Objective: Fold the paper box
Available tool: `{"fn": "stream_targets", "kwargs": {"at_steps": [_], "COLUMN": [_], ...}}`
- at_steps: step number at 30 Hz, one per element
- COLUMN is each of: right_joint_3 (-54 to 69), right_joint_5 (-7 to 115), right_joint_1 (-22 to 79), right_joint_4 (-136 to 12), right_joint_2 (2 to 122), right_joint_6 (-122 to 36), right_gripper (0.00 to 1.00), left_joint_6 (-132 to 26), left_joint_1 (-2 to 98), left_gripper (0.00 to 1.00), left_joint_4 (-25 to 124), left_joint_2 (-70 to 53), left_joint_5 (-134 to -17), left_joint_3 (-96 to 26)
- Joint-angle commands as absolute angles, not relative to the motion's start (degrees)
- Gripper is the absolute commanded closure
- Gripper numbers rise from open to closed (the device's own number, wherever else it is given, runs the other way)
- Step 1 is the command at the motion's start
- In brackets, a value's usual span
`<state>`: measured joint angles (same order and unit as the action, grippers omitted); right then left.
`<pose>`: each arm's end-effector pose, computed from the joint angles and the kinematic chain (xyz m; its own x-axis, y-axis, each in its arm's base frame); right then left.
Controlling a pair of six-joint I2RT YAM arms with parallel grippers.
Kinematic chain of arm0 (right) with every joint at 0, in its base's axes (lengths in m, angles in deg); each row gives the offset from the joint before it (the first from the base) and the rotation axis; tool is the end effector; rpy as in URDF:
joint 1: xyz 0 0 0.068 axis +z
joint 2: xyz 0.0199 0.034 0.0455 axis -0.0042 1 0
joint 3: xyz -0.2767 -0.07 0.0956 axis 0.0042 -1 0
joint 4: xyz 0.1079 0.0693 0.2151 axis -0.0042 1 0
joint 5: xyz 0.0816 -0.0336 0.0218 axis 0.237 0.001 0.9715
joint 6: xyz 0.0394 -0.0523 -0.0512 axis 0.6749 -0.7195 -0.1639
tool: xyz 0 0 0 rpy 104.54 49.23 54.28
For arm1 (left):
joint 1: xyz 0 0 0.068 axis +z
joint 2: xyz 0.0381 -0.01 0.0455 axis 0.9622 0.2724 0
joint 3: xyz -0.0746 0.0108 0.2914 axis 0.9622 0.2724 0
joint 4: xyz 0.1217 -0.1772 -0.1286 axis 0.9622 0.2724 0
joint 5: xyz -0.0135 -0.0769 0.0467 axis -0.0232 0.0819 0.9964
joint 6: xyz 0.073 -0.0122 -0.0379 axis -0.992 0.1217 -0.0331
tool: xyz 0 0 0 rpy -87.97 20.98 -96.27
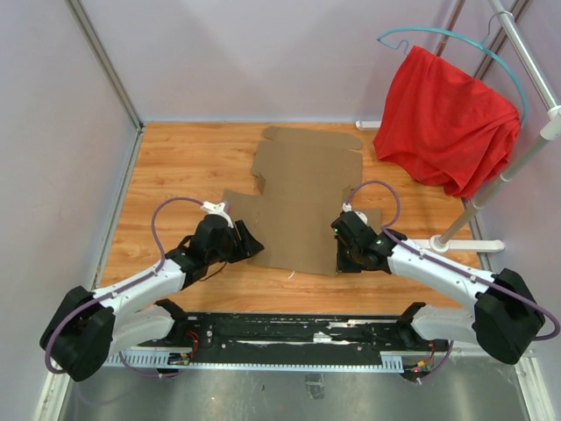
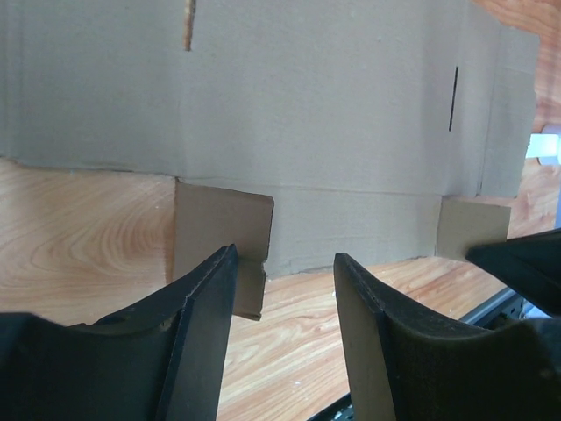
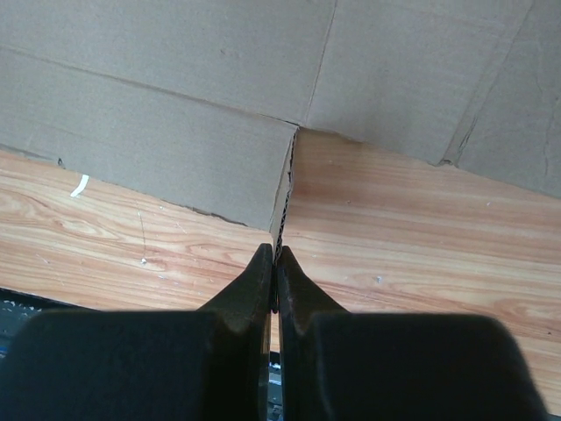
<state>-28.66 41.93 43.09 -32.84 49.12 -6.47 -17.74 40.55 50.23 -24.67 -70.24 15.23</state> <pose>0.1641 0.1472 0.2003 -0.9019 0.0906 -0.4223 -0.0500 0.9492 0.3105 0.1736 -0.1204 0.1861 -0.7642 -0.3653 -0.5315 0.0483 0.7894 -0.6120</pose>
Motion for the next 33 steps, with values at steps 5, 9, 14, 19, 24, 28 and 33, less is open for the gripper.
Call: {"fn": "stream_targets", "kwargs": {"at_steps": [5, 9, 14, 19, 24, 28, 33], "right_joint_3": [-26.8, -25.4, -23.7, -22.6, -21.8, -21.0, -19.6], "right_joint_5": [41.1, 41.0, 40.6, 40.8, 41.8, 42.4, 43.0], "right_joint_1": [44.8, 45.4, 46.6, 47.0, 47.1, 47.5, 47.8], "right_joint_4": [-33.1, -33.2, -33.1, -33.3, -34.6, -35.7, -37.1], "right_joint_2": [51.8, 53.6, 55.4, 57.0, 58.9, 60.8, 64.3], "right_joint_6": [-9.6, -11.0, -12.0, -12.9, -13.5, -13.7, -14.2], "right_gripper": [0.98, 0.93, 0.78, 0.54, 0.50, 0.49, 0.49], "left_joint_6": [-17.9, -18.3, -18.1, -18.5, -18.5, -18.4, -18.4], "left_joint_1": [38.0, 37.7, 37.3, 37.3, 37.2, 37.2, 37.2], "left_gripper": [0.47, 0.47, 0.47, 0.47, 0.47, 0.47, 0.47], "left_joint_4": [45.2, 43.7, 41.8, 41.5, 40.7, 40.4, 41.0], "left_joint_2": [-19.7, -16.1, -13.4, -9.8, -7.5, -7.5, -7.9], "left_joint_5": [-70.0, -70.2, -69.7, -68.6, -68.8, -68.7, -68.3], "left_joint_3": [13.6, 13.0, 13.4, 13.3, 13.6, 14.2, 14.5]}}
